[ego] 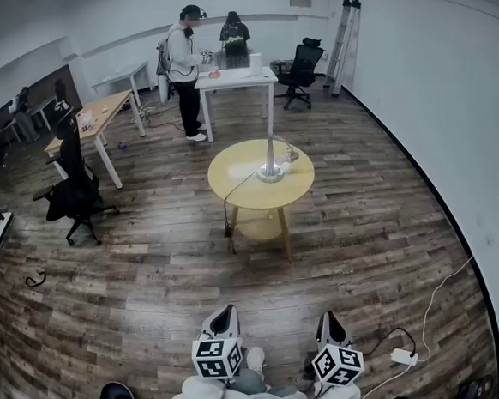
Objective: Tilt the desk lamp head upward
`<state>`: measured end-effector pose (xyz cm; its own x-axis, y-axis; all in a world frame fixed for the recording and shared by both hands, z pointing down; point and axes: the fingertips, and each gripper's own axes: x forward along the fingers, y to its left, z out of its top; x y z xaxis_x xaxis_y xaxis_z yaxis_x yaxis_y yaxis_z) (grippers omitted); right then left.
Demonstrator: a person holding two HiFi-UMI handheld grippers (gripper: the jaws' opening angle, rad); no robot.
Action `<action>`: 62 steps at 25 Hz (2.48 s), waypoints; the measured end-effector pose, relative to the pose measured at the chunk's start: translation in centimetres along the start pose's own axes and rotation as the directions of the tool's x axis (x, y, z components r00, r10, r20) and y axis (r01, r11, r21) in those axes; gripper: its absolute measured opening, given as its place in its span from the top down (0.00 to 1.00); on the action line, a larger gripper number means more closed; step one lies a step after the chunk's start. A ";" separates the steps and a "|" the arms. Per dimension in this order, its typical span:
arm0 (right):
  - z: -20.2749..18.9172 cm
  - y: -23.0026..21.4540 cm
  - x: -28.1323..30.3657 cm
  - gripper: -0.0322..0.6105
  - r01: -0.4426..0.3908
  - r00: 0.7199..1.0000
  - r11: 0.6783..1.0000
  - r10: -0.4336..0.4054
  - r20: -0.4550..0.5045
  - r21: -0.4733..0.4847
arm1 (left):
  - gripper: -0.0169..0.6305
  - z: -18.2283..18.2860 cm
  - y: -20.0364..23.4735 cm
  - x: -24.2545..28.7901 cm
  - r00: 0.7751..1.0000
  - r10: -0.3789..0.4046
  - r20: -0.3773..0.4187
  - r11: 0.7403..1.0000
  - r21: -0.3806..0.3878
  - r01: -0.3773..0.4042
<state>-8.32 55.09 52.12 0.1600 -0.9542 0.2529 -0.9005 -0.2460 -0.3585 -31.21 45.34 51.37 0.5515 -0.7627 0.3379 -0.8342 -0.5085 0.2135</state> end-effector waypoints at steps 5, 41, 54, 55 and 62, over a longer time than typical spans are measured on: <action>0.3 -1.3 3.7 0.93 0.019 1.000 1.000 -0.019 0.000 -0.003 | 0.98 0.6 0.4 3.4 1.000 -0.013 0.009 1.000 0.009 0.013; 9.0 0.4 30.5 0.93 0.028 0.999 0.999 -0.026 0.034 -0.041 | 0.98 11.9 7.2 28.3 0.996 -0.093 0.008 0.996 0.000 0.093; 9.9 -1.3 37.5 0.93 0.004 1.000 0.999 -0.004 0.000 -0.044 | 0.98 13.8 7.3 34.6 0.997 -0.083 0.003 0.996 -0.027 0.083; 10.2 -1.7 38.2 0.93 0.004 1.000 0.999 -0.004 -0.003 -0.043 | 0.98 14.0 7.3 35.3 0.997 -0.079 0.002 0.996 -0.028 0.079; 12.2 -4.7 44.4 0.93 -0.012 0.999 0.999 0.010 -0.036 -0.046 | 0.98 15.6 6.4 41.4 0.999 -0.047 -0.012 0.998 -0.051 0.046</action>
<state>7.97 11.81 54.03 0.1362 -0.9500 0.2811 -0.9198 -0.2266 -0.3203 -13.52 4.27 52.46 0.5896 -0.7333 0.3386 -0.8073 -0.5221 0.2752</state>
